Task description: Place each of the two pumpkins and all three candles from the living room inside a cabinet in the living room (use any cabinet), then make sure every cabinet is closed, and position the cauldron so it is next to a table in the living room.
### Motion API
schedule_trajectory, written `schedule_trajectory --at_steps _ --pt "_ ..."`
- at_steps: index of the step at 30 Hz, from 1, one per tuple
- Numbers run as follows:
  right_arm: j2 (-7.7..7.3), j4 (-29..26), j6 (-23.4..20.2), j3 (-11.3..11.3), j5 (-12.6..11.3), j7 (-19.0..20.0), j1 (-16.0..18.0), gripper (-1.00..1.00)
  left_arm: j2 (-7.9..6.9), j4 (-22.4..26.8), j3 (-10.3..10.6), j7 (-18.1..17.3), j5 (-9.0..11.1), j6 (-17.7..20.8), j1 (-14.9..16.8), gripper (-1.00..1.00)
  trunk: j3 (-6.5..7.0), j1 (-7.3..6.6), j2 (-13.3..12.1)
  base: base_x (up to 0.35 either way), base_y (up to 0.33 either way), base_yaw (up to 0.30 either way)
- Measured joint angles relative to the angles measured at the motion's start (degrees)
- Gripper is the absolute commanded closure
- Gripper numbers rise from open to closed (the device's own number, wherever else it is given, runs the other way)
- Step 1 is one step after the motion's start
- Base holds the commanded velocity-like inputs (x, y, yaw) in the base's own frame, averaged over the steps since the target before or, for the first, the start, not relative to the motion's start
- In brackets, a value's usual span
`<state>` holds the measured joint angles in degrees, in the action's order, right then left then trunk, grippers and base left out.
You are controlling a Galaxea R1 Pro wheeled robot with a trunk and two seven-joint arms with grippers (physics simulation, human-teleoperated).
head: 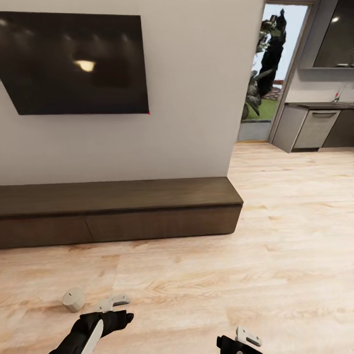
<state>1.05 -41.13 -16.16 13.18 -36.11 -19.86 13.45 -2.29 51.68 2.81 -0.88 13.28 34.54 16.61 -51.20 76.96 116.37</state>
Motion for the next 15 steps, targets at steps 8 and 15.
schedule_trajectory --at_steps 8,15 --pt "0.04 -0.08 0.19 0.09 0.17 -0.18 0.0 -1.0 0.0 0.0 0.0 -0.01 -0.01 0.0 0.0 -1.0 -0.01 0.0 0.0 0.223 -0.216 0.016" --pt "0.04 -0.09 0.28 0.09 0.16 -0.27 0.0 -1.0 0.0 0.0 0.0 -0.06 0.03 0.0 0.0 -1.0 -0.01 0.0 0.0 0.225 -0.204 0.191"
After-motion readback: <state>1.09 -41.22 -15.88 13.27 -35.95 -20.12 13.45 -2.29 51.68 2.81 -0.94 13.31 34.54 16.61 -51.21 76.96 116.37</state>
